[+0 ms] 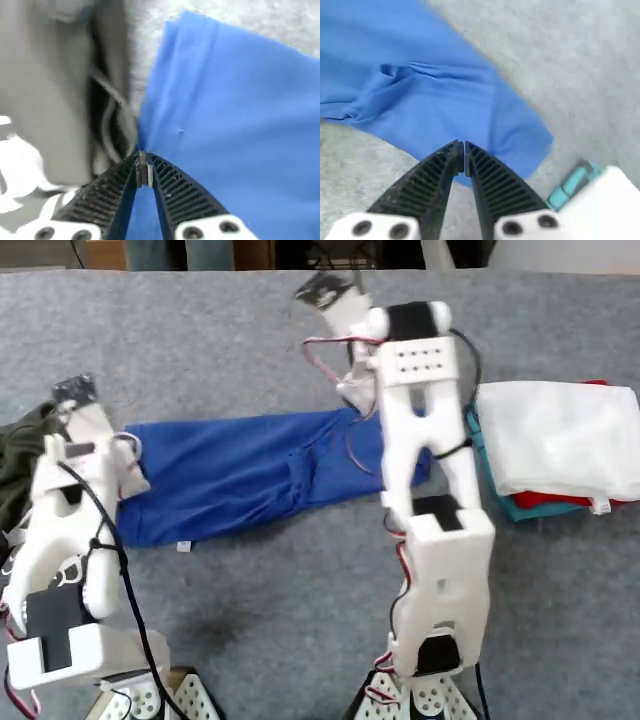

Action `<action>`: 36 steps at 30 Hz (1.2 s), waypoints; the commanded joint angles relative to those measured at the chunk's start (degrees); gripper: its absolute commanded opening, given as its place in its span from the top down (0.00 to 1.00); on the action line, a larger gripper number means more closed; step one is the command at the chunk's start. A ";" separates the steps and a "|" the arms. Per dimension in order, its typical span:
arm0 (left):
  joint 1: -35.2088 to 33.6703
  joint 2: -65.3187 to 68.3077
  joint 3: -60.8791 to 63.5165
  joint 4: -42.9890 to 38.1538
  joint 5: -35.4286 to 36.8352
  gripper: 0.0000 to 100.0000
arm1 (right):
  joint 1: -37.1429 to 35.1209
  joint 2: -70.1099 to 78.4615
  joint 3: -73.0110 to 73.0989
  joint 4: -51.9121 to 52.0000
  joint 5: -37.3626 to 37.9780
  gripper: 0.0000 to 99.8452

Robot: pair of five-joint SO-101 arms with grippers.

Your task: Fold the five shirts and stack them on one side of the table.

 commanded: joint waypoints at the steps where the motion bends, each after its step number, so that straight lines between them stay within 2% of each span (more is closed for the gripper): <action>1: -3.21 -2.64 -11.12 9.67 0.00 0.97 | 1.76 -6.37 3.56 0.70 -2.37 0.99; 6: -6.64 -2.64 -21.14 18.11 0.00 0.92 | 2.99 -17.45 21.05 0.62 -3.43 0.99; 8: -6.99 -2.02 -24.13 21.10 0.00 0.89 | 3.25 -22.90 28.62 0.26 -1.32 0.99; 11: -7.52 -1.05 -25.10 21.89 0.35 0.88 | 5.27 -30.29 39.08 -2.99 1.58 0.99; 17: -10.95 4.13 -23.69 21.36 -0.18 0.88 | 7.30 -41.10 58.07 -16.35 2.02 0.99; 22: -14.81 14.95 -20.35 13.27 -5.10 0.88 | 7.12 -44.00 66.95 -23.47 1.67 0.99; 27: -24.40 22.51 -23.08 4.31 -7.74 0.97 | 7.30 -44.00 68.35 -25.41 1.67 0.99; 36: -36.88 24.88 -34.51 2.81 -9.32 0.97 | 7.38 -44.00 68.09 -25.32 1.67 0.99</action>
